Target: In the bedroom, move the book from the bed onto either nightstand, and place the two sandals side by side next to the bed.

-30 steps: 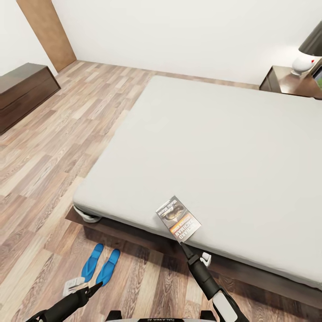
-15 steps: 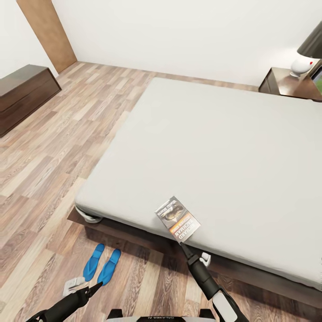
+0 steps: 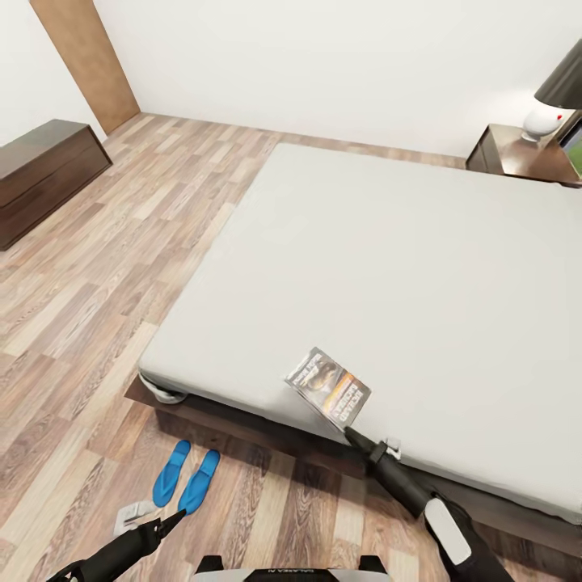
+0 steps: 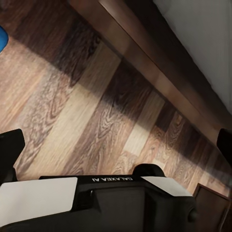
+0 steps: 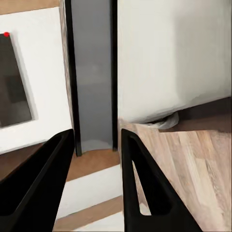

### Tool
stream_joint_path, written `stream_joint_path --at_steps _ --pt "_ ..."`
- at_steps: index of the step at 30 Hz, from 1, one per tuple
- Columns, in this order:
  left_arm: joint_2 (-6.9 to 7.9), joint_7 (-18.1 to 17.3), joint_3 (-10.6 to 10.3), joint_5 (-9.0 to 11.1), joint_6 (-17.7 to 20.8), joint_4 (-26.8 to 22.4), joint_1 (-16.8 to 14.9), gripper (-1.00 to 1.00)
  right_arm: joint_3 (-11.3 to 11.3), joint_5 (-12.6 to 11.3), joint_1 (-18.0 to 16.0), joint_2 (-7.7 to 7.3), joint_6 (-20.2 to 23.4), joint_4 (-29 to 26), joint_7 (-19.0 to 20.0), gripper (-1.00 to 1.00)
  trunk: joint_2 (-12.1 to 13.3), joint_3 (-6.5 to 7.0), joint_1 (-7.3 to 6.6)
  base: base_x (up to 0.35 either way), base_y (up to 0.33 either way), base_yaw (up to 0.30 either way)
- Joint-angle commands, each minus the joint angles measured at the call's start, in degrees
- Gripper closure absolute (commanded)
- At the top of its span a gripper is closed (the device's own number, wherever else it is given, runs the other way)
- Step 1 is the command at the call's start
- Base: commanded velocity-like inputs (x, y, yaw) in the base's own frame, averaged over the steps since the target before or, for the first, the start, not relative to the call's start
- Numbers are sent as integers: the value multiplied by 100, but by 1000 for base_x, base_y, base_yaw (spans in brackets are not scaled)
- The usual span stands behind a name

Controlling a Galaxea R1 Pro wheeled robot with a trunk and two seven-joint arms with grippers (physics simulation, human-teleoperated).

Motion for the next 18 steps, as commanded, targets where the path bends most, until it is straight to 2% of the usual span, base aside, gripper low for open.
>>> stream_joint_path --at_steps 1,2,3,4,5,6,7,8,9,11,12,13,15,16,18 --pt "-2 -29 16 24 48 3 -4 -100 17 -12 2 -96 200 -33 5 100 39 16 -22 0 0 0" --pt "-2 -29 16 24 49 5 -4 -100 25 -11 5 -272 453 -80 9 100 80 34 -44 0 0 0" --pt "-2 -30 16 24 50 6 -4 -100 33 -10 15 -541 708 -124 17 100 120 52 -66 0 0 0" --pt "-2 -28 16 24 50 6 -4 -100 34 -10 19 -636 762 -133 20 100 160 70 -88 0 0 0" --pt "-2 -21 17 24 51 7 -4 -100 35 -10 27 -832 841 -146 34 100 200 88 -110 0 0 0" --pt "-2 -18 17 24 51 7 -4 -100 36 -10 31 -932 870 -151 55 100 240 106 -132 0 0 0" --pt "-2 -20 17 24 51 7 -4 -100 38 -10 36 -1120 912 -156 144 100 280 124 -154 0 0 0" --pt "0 -22 17 24 51 7 -4 -100 38 -10 38 -1206 925 -155 215 100 320 141 -176 0 0 0" --pt "0 -24 17 24 51 7 -4 -100 39 -8 40 -1358 942 -139 392 100 360 159 -198 0 0 0" --pt "-1 -27 17 24 51 8 -4 -100 40 3 42 -1479 952 -118 589 100 441 195 -242 0 0 0" --pt "-1 -25 17 23 50 8 -4 -100 40 84 44 -1592 960 -100 826 100 481 213 -264 0 0 0" --pt "-1 -23 17 19 48 8 -4 -100 40 296 44 -1650 964 -89 954 100 521 231 -286 0 0 0" --pt "-1 -29 17 17 45 8 -4 -100 40 619 45 -1679 967 -81 1020 100 601 267 -330 0 0 0" --pt "-1 -33 17 17 44 6 -4 -100 39 863 45 -1690 966 -78 1044 100 641 285 -352 0 0 0" --pt "-1 -35 17 16 44 7 -4 -100 36 1092 45 -1698 964 -78 1060 100 721 321 -396 0 0 0"
